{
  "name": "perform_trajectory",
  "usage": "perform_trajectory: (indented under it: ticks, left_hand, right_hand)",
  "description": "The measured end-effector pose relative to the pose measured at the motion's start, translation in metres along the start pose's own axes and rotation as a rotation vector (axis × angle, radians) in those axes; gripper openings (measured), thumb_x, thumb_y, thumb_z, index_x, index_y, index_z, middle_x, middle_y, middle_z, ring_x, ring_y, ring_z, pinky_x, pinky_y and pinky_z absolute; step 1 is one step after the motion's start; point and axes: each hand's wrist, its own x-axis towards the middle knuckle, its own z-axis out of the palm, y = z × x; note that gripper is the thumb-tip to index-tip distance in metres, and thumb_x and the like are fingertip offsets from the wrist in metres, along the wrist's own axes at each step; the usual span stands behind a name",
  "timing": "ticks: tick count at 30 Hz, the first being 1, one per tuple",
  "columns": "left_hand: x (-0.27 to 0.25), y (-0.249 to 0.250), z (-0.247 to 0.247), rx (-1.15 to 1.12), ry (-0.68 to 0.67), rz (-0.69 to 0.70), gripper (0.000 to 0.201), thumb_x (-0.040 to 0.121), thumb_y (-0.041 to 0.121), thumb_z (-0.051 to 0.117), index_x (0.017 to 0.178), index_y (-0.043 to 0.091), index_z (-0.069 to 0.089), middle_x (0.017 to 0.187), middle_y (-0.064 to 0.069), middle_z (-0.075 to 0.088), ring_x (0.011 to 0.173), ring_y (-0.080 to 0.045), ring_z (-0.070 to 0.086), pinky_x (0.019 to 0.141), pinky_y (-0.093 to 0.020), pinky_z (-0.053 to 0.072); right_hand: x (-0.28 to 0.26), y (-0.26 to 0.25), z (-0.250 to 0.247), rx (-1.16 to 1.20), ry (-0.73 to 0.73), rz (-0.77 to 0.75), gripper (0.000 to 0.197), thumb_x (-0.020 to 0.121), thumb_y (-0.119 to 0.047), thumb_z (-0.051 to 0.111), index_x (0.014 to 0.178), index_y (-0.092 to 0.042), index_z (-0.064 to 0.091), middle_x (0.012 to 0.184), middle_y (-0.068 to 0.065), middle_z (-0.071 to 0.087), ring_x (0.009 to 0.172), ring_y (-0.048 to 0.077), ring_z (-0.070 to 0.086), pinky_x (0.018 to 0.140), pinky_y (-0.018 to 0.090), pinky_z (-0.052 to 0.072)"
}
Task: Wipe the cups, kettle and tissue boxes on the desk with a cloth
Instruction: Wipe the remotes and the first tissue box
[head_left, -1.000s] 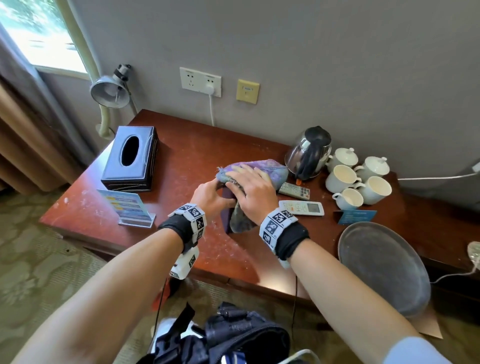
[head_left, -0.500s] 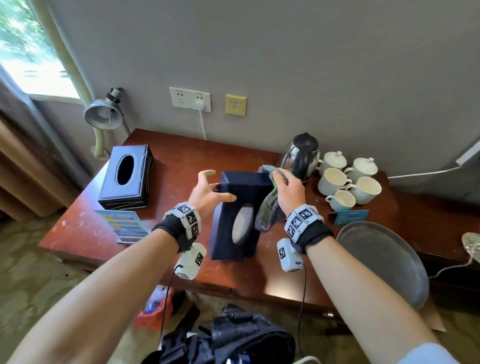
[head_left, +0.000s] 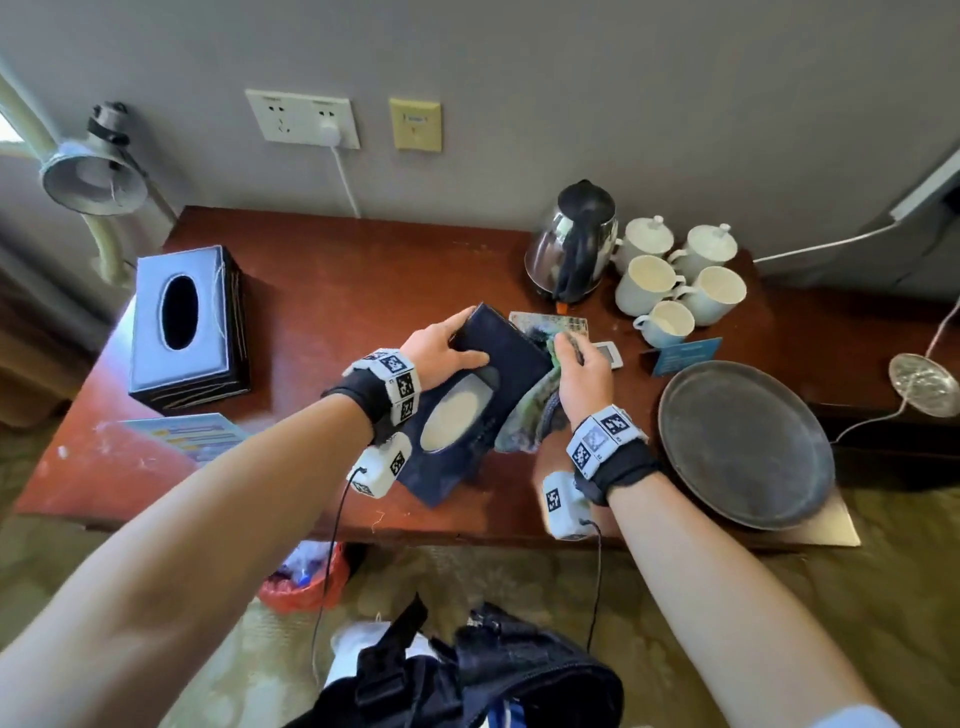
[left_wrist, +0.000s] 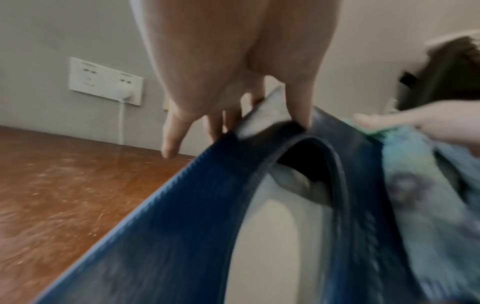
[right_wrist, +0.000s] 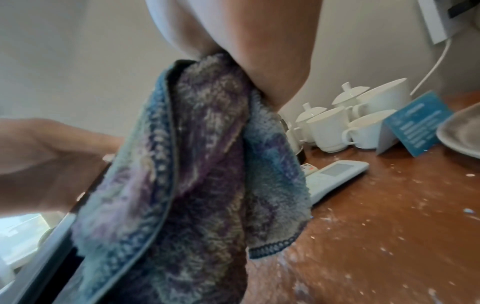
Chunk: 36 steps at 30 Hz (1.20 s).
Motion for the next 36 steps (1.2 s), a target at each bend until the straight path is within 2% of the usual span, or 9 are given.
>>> perform_trajectory:
  ticks: [3, 6, 8, 11, 14, 21, 25, 30, 36]
  left_hand:
    - [0.002, -0.013, 0.019, 0.203, -0.081, 0.013, 0.102, 0.074, 0.052, 0.073, 0.153, 0.047, 0.009, 0.137, -0.004, 0.057, 0.117, -0.029, 0.058, 0.103, -0.044, 0.046]
    - [-0.002, -0.028, 0.030, 0.454, -0.120, -0.013, 0.113, 0.072, 0.058, 0.075, 0.155, 0.042, 0.000, 0.153, 0.003, 0.039, 0.139, -0.027, 0.033, 0.112, -0.062, 0.025]
    - [-0.007, -0.039, 0.034, 0.570, -0.181, -0.038, 0.118, 0.071, 0.062, 0.075, 0.156, 0.038, -0.004, 0.161, 0.010, 0.021, 0.145, -0.024, 0.019, 0.112, -0.065, 0.017]
    - [-0.013, -0.051, 0.038, 0.558, -0.257, -0.044, 0.123, 0.071, 0.060, 0.076, 0.155, 0.038, -0.013, 0.164, 0.015, 0.013, 0.147, -0.023, 0.019, 0.113, -0.068, 0.011]
    - [-0.019, -0.057, 0.048, 0.548, -0.289, -0.039, 0.129, 0.071, 0.061, 0.076, 0.154, 0.034, -0.018, 0.164, 0.012, 0.014, 0.150, -0.021, 0.014, 0.113, -0.071, -0.001]
    - [-0.063, -0.099, 0.051, 0.808, -0.160, -0.084, 0.150, 0.057, 0.078, 0.074, 0.154, 0.016, -0.022, 0.163, -0.009, -0.023, 0.151, -0.027, -0.018, 0.114, -0.068, -0.009]
    - [-0.093, -0.134, 0.044, 0.778, -0.106, -0.218, 0.149, 0.055, 0.078, 0.075, 0.154, 0.018, -0.019, 0.164, -0.008, -0.016, 0.152, -0.028, -0.013, 0.115, -0.067, -0.007]
    - [-0.097, -0.142, 0.050, 0.615, -0.011, -0.246, 0.151, 0.055, 0.070, 0.080, 0.154, 0.011, -0.017, 0.165, -0.004, -0.006, 0.153, -0.022, -0.007, 0.117, -0.065, -0.007]
    - [-0.100, -0.146, 0.049, 0.525, 0.034, -0.225, 0.146, 0.055, 0.063, 0.084, 0.155, 0.010, -0.008, 0.164, -0.002, 0.000, 0.152, -0.018, -0.005, 0.117, -0.063, -0.006]
  right_hand:
    - [-0.002, 0.013, -0.004, 0.009, 0.062, 0.041, 0.036, 0.101, -0.029, 0.051, 0.128, -0.007, 0.062, 0.131, 0.008, 0.062, 0.124, 0.023, 0.054, 0.109, 0.034, 0.039]
    - [-0.008, 0.028, -0.003, 0.029, 0.091, 0.098, 0.036, 0.101, -0.028, 0.052, 0.126, -0.007, 0.065, 0.127, 0.008, 0.065, 0.117, 0.022, 0.058, 0.104, 0.033, 0.043]
    - [-0.014, 0.040, -0.001, 0.035, 0.095, 0.144, 0.035, 0.101, -0.028, 0.052, 0.125, -0.007, 0.066, 0.124, 0.007, 0.066, 0.113, 0.022, 0.059, 0.099, 0.031, 0.045]
    - [-0.026, 0.055, 0.004, 0.044, 0.112, 0.226, 0.030, 0.101, -0.024, 0.051, 0.120, -0.007, 0.068, 0.117, 0.010, 0.069, 0.100, 0.021, 0.059, 0.085, 0.025, 0.042]
    - [-0.039, 0.068, 0.005, 0.032, 0.116, 0.300, 0.030, 0.101, -0.023, 0.051, 0.119, -0.006, 0.068, 0.115, 0.012, 0.068, 0.095, 0.021, 0.057, 0.080, 0.023, 0.039]
    - [-0.036, 0.066, -0.008, -0.186, 0.049, 0.154, 0.028, 0.101, -0.027, 0.049, 0.118, -0.015, 0.068, 0.116, 0.006, 0.069, 0.102, 0.023, 0.058, 0.083, 0.023, 0.038]
    - [-0.028, 0.052, -0.009, -0.297, 0.083, 0.084, 0.031, 0.101, -0.032, 0.048, 0.121, -0.019, 0.067, 0.122, 0.007, 0.068, 0.114, 0.031, 0.058, 0.098, 0.035, 0.042]
    - [-0.004, 0.024, -0.020, -0.327, 0.125, 0.061, 0.036, 0.102, -0.034, 0.046, 0.127, -0.015, 0.064, 0.130, 0.012, 0.063, 0.119, 0.034, 0.055, 0.097, 0.033, 0.041]
    - [0.000, -0.004, -0.002, -0.295, 0.117, -0.157, 0.035, 0.103, -0.031, 0.047, 0.127, -0.012, 0.063, 0.127, 0.010, 0.065, 0.118, 0.027, 0.056, 0.096, 0.026, 0.037]
